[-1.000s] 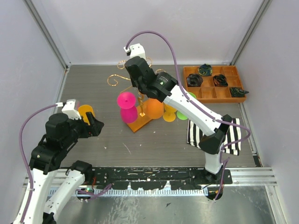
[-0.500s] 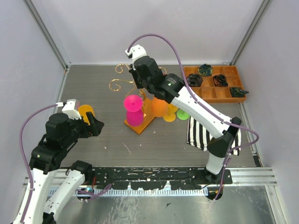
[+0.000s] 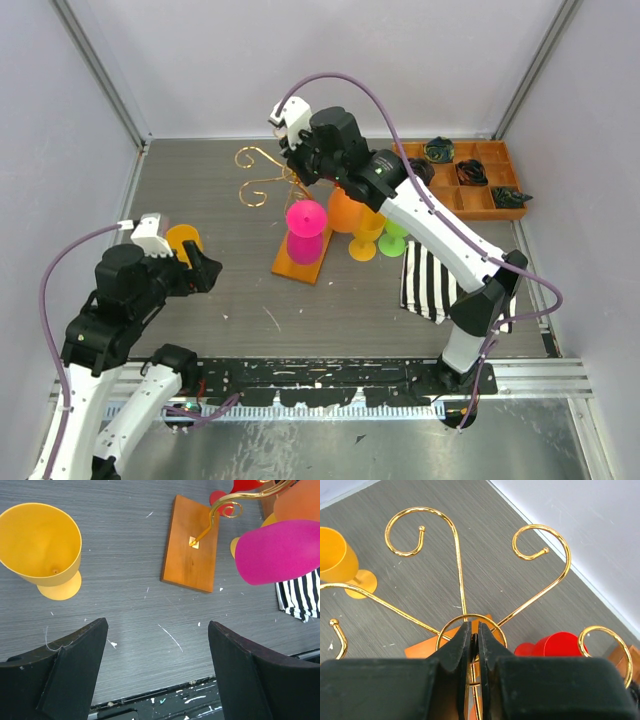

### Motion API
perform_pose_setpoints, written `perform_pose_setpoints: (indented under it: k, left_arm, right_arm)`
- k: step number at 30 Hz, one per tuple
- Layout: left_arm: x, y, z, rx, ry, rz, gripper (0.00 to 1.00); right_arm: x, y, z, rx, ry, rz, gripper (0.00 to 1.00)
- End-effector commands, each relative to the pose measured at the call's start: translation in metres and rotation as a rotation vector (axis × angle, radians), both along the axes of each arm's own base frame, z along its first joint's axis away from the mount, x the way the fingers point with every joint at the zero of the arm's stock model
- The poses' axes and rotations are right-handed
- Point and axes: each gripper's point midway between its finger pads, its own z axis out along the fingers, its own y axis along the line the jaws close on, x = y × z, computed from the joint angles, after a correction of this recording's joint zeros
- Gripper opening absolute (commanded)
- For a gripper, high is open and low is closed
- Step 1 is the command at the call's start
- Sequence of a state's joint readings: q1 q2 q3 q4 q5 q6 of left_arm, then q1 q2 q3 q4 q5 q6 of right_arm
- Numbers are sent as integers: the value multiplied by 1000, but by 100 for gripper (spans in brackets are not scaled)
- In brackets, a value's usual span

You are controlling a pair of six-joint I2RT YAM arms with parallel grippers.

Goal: Place the wine glass upside down on the wine glass rack
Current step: Adjust the wine rack at the center of the board.

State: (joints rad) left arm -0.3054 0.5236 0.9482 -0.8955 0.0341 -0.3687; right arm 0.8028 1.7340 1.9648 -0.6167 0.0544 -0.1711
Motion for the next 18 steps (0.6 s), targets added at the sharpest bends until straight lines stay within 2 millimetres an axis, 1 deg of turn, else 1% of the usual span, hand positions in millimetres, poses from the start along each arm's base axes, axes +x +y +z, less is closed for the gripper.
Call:
perform_pose_setpoints:
  k: [1,3,6,14,18]
  left_arm:
    - [2,2,3,-2,-31,9,88]
    - [2,2,2,0,-29,8,88]
    - [0,-1,7,-6,-45,-16,88]
    - [-10,1,21,-13,-104,-26,88]
    - [-8,1,19,-13,-110,-25,88]
  right_arm:
    - [-11,12,35,8,-151,170,1]
    - [-13,15,33,-14,-175,217,1]
    - [-14,17,26,-55,-217,275,1]
    - [-7,19,24,-83,-272,409,1]
    - [-10,26,24,-90,-262,495,1]
